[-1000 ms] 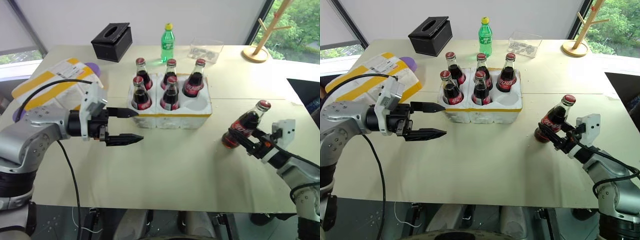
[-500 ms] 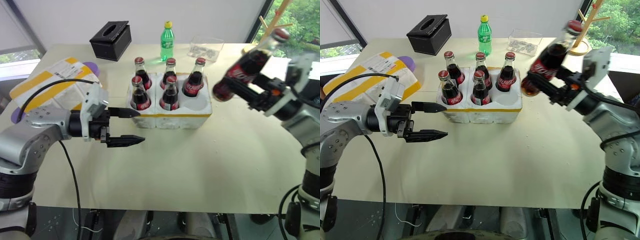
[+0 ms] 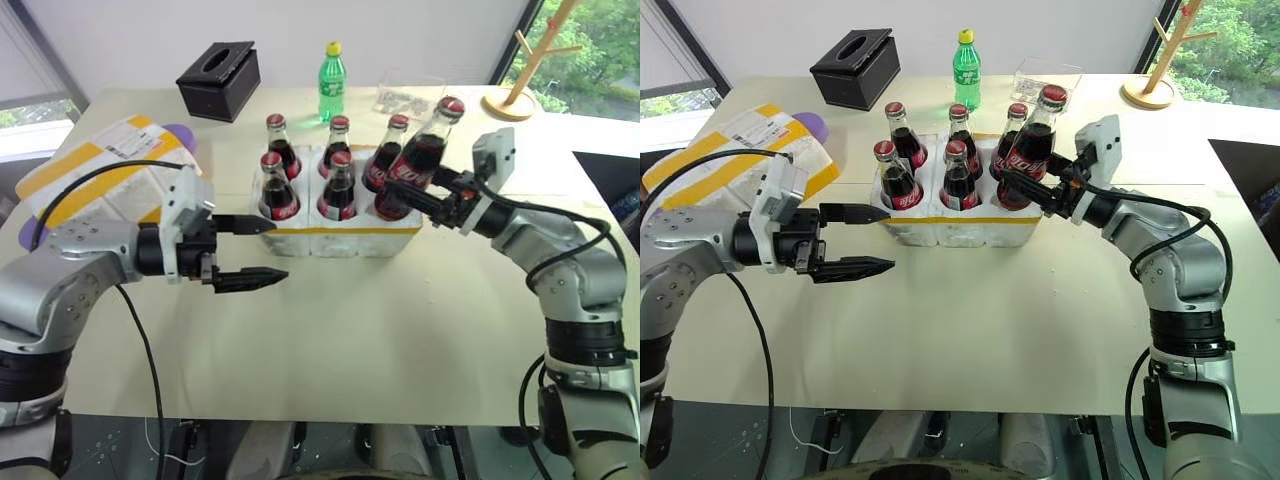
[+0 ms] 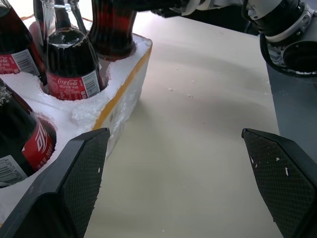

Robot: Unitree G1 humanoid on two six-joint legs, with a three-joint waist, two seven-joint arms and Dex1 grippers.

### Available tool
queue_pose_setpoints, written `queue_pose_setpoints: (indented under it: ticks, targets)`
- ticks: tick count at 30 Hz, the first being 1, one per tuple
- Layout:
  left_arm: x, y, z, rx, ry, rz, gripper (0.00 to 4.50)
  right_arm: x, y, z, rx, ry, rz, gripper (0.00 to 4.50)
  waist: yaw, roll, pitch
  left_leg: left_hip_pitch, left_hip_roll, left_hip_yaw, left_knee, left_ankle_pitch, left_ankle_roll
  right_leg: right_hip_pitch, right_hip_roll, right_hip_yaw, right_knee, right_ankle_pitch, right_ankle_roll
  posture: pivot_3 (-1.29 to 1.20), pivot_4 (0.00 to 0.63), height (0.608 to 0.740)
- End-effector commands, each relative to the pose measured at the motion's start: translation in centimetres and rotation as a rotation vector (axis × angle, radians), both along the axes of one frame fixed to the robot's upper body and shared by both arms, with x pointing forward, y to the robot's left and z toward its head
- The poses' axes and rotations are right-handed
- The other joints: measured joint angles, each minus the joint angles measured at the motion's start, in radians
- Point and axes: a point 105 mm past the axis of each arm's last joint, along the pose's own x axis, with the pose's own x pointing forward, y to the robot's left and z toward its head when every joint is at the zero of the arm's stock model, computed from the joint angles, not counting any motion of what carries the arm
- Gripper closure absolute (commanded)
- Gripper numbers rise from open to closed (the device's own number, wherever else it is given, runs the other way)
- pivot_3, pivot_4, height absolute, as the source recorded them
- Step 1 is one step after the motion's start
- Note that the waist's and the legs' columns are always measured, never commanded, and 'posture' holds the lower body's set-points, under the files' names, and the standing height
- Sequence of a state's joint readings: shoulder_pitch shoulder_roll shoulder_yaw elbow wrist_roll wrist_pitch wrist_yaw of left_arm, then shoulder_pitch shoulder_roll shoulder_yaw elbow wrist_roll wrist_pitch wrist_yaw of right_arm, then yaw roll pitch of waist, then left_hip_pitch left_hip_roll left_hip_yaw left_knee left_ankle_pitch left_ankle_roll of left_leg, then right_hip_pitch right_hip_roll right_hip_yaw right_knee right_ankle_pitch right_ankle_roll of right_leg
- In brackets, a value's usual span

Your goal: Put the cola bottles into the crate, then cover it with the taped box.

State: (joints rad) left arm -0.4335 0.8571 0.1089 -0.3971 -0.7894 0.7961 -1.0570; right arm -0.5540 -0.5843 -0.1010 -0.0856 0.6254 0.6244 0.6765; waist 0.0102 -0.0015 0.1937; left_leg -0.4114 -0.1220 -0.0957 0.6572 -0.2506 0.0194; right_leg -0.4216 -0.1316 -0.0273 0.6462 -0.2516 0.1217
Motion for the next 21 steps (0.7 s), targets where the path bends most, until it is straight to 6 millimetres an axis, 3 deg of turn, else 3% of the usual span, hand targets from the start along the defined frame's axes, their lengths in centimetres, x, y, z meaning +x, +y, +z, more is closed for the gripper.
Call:
queue_pose_setpoints:
  ticks: [1, 2, 4, 6, 11, 16, 21]
  targets:
    - [-0.4, 0.2, 1.2, -0.008, -0.067, 0.008, 0.0, 0.4, 0.7, 0.5, -0.03, -0.046, 0.019, 1.68, 0.0, 0.0, 0.0, 0.0, 0.0, 0.0, 0.0, 0.0, 0.0, 0.0, 0.0, 0.0, 0.0, 0.0, 0.0, 0.0, 0.15, 0.739]
    - [-0.4, 0.3, 1.2, -0.008, -0.068, 0.011, 0.0, 0.5, 0.9, 0.0, -0.042, -0.027, 0.029, 1.68, 0.0, 0.0, 0.0, 0.0, 0.0, 0.0, 0.0, 0.0, 0.0, 0.0, 0.0, 0.0, 0.0, 0.0, 0.0, 0.0, 0.15, 0.739]
    - [-0.4, 0.4, 1.2, -0.008, -0.07, 0.024, 0.0, 1.4, 0.9, -1.0, -0.048, 0.013, 0.007, 0.66, -0.002, 0.0, 0.0, 0.0, 0.0, 0.0, 0.0, 0.0, 0.0, 0.0, 0.0, 0.0, 0.001, 0.0, 0.0, 0.0, 0.15, 0.739]
    - [-0.3, 0.5, 1.2, -0.009, -0.072, 0.033, 0.0, 1.9, 1.0, -1.3, -0.055, 0.02, -0.003, 0.07, -0.006, -0.001, -0.001, 0.0, 0.0, 0.0, 0.0, 0.0, 0.0, 0.0, 0.001, 0.0, 0.001, 0.0, 0.0, 0.0, 0.15, 0.739]
    - [-0.1, 1.4, 1.4, -0.003, -0.09, 0.108, 0.0, 1.8, -0.1, -0.3, -0.08, -0.005, -0.02, 0.07, -0.006, -0.001, -0.001, 0.0, 0.001, 0.0, 0.0, 0.0, -0.001, 0.0, 0.003, 0.001, 0.0, 0.0, -0.001, 0.0, 0.15, 0.739]
    - [-0.1, 4.3, 2.2, 0.013, -0.146, 0.296, 0.0, -0.8, -3.2, 3.7, -0.069, -0.054, 0.014, 0.07, 0.004, -0.001, 0.0, 0.0, 0.001, 0.0, 0.0, 0.0, -0.001, -0.001, 0.003, 0.001, 0.0, 0.0, -0.001, 0.0, 0.15, 0.739]
    - [0.2, 8.5, 3.7, 0.071, -0.275, 0.59, 0.0, -3.7, -5.7, 7.3, -0.08, -0.104, 0.059, 0.07, 0.003, -0.001, 0.0, 0.0, 0.001, 0.0, -0.002, 0.0, 0.0, -0.001, 0.001, 0.001, -0.002, 0.0, -0.001, 0.0, 0.15, 0.739]
